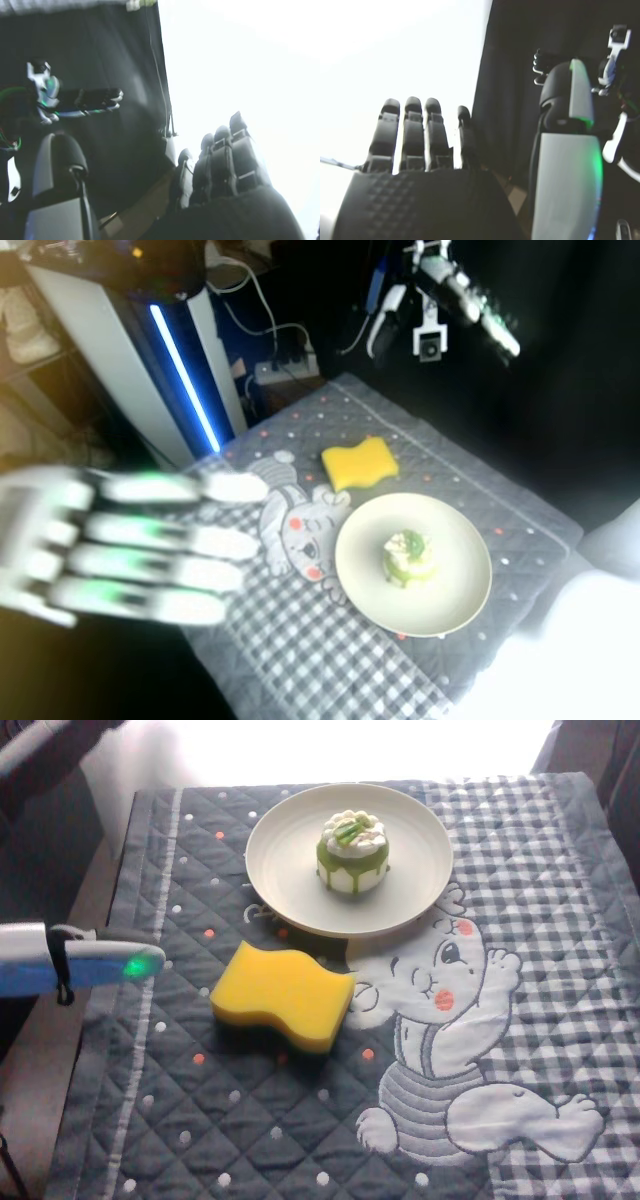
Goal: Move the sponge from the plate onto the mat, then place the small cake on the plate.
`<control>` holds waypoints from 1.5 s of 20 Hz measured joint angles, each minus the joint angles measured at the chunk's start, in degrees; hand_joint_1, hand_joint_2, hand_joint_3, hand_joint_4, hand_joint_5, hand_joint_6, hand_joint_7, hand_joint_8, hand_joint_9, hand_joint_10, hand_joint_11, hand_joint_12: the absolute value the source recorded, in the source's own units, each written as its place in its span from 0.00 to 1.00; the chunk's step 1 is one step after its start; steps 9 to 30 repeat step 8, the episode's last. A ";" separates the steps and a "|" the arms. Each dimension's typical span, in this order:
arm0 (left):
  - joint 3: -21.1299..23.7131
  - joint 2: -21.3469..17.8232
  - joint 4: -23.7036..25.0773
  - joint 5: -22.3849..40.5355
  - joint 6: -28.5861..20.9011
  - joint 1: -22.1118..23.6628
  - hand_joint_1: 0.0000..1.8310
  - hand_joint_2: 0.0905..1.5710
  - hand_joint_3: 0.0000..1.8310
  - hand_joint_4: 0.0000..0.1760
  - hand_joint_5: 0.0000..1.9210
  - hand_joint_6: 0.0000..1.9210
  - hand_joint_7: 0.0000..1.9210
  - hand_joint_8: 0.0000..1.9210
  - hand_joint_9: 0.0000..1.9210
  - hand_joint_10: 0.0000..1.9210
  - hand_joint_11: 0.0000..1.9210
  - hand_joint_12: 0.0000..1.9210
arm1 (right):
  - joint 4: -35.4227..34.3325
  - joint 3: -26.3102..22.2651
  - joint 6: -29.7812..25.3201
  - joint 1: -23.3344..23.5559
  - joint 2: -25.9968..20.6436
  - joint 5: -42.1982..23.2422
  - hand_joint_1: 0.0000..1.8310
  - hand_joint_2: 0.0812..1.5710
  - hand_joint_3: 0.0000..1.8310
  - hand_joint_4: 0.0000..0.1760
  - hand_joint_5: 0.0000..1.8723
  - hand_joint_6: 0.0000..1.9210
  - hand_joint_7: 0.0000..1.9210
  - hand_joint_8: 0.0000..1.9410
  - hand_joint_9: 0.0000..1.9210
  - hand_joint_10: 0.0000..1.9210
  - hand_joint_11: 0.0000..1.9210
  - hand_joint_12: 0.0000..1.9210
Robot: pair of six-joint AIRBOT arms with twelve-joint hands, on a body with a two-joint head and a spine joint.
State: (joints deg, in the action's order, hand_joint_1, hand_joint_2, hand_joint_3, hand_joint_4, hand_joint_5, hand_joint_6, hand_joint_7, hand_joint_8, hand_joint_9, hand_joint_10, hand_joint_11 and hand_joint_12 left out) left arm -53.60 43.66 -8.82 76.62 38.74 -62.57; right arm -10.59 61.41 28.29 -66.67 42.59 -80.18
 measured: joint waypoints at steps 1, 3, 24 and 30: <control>0.11 0.04 -0.37 0.22 0.07 -0.15 0.48 0.51 0.01 0.66 0.00 0.00 0.00 0.00 0.00 0.00 0.00 0.00 | -3.61 -1.01 0.02 -3.80 0.07 -4.31 0.43 0.47 0.00 0.98 0.08 0.00 0.09 0.01 0.06 0.01 0.00 0.00; 0.72 0.04 -2.36 2.16 0.13 -1.90 0.48 0.51 0.01 0.68 0.00 0.00 0.00 0.00 0.00 0.00 0.00 0.00 | -9.42 -3.34 0.07 -10.36 0.31 -11.41 0.44 0.47 0.00 0.64 0.08 0.01 0.09 0.01 0.08 0.01 0.02 0.01; 2.21 0.87 -7.41 7.43 0.74 -7.98 0.39 0.55 0.02 0.39 0.00 0.00 0.00 0.00 0.00 0.00 0.01 0.00 | -11.50 -4.26 -0.42 -13.79 2.80 -14.27 0.43 0.51 0.01 0.75 0.09 0.01 0.08 0.00 0.07 0.00 0.02 0.01; 2.21 0.87 -7.41 7.43 0.74 -7.98 0.39 0.55 0.02 0.39 0.00 0.00 0.00 0.00 0.00 0.00 0.01 0.00 | -11.50 -4.26 -0.42 -13.79 2.80 -14.27 0.43 0.51 0.01 0.75 0.09 0.01 0.08 0.00 0.07 0.00 0.02 0.01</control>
